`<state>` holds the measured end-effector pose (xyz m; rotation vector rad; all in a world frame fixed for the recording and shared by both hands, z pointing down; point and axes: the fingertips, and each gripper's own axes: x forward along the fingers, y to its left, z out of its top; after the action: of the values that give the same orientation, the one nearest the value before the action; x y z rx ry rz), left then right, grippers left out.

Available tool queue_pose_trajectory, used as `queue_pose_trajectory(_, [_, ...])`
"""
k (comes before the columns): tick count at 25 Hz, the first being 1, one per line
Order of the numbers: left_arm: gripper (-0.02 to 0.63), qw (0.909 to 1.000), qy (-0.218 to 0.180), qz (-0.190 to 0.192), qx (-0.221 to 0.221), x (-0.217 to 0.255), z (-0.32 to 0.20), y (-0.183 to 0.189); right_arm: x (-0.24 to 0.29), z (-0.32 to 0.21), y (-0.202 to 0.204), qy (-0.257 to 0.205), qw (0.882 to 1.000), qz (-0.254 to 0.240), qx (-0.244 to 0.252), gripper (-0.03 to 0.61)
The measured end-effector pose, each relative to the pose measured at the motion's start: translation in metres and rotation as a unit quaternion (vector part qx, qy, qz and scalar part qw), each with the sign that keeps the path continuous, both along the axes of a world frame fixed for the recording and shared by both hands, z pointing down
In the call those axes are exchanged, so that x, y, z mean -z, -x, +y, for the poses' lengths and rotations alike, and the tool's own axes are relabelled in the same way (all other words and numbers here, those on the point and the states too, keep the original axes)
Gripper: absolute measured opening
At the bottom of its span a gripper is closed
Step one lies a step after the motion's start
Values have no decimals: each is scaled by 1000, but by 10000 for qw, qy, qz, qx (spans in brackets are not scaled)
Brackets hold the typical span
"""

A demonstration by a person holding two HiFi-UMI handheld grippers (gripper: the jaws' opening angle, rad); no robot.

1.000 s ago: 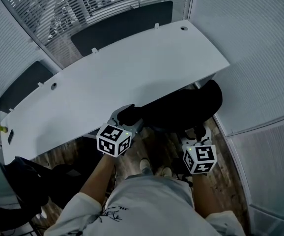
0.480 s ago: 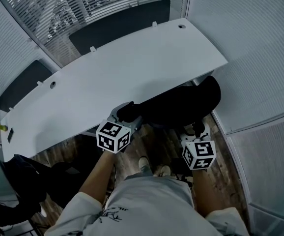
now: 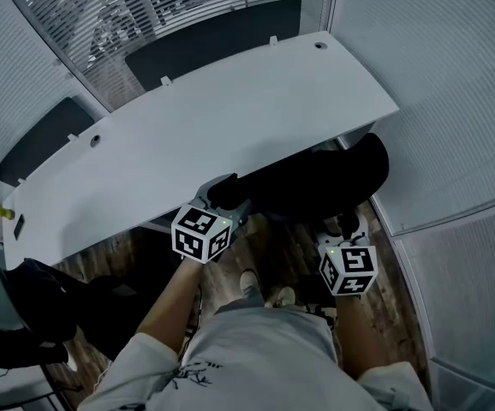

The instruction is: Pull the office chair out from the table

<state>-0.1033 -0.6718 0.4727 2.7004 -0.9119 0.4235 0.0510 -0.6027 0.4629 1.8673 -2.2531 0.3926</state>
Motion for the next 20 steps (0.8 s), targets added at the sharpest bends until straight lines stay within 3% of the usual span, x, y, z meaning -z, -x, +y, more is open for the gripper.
queue_pose_trajectory(14, [258,10000,61,17,64,-1,49,-21,-1,47,-21,51,9999,14,129,279])
queue_pose_trajectory(20, [249,9999,22,-144,-19,-6,74,-43,-4,70,-44,41,9997,-6,220,279])
